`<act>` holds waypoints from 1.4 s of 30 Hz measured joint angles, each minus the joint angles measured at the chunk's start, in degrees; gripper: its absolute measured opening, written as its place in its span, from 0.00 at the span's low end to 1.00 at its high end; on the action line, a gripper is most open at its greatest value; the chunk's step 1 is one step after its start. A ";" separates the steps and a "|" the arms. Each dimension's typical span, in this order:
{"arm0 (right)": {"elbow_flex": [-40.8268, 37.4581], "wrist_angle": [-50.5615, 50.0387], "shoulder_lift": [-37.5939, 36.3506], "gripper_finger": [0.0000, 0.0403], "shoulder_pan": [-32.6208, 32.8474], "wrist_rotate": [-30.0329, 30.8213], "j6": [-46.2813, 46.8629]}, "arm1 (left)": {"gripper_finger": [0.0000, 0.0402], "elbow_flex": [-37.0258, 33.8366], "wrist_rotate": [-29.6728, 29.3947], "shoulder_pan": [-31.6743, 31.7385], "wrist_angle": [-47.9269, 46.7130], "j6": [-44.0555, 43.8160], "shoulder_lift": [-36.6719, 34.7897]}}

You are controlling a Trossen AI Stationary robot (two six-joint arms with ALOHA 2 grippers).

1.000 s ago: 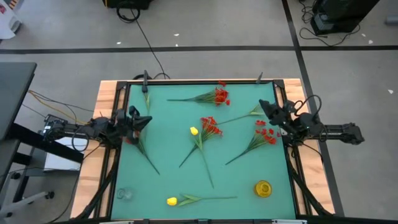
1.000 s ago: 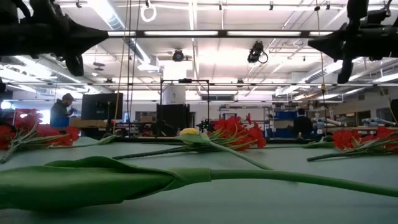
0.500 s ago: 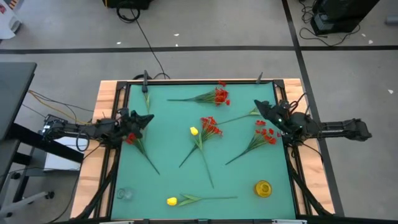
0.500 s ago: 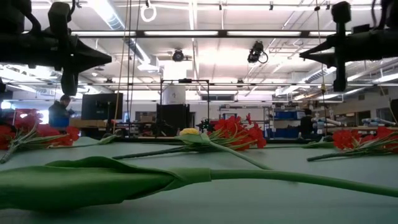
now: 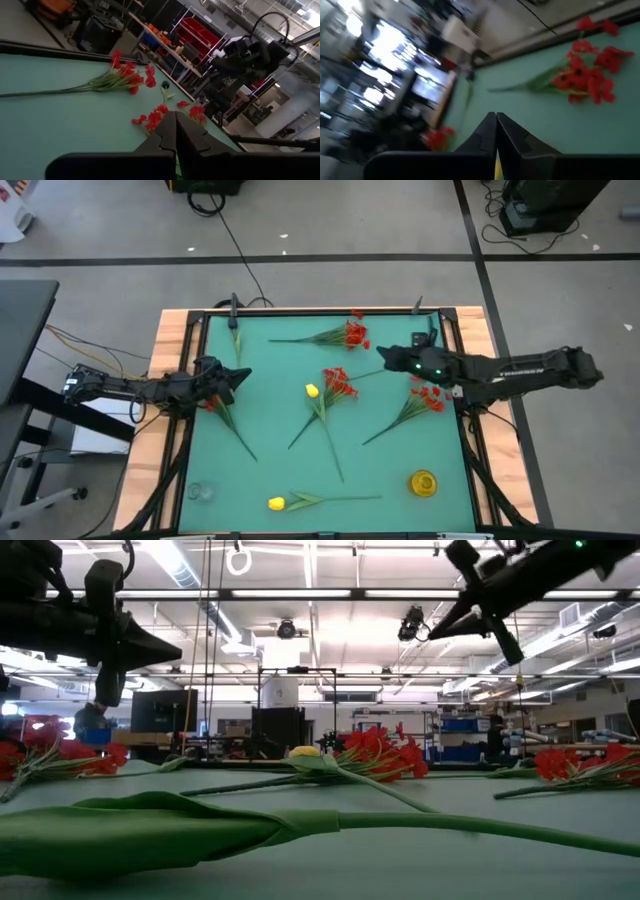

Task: Sort flowers into vase by color
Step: Put the bottom right red flowers into the yellow flower vase

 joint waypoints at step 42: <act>7.49 -48.15 27.56 0.35 7.54 -33.75 68.13 | 0.01 1.90 0.96 -0.15 -10.10 6.40 0.00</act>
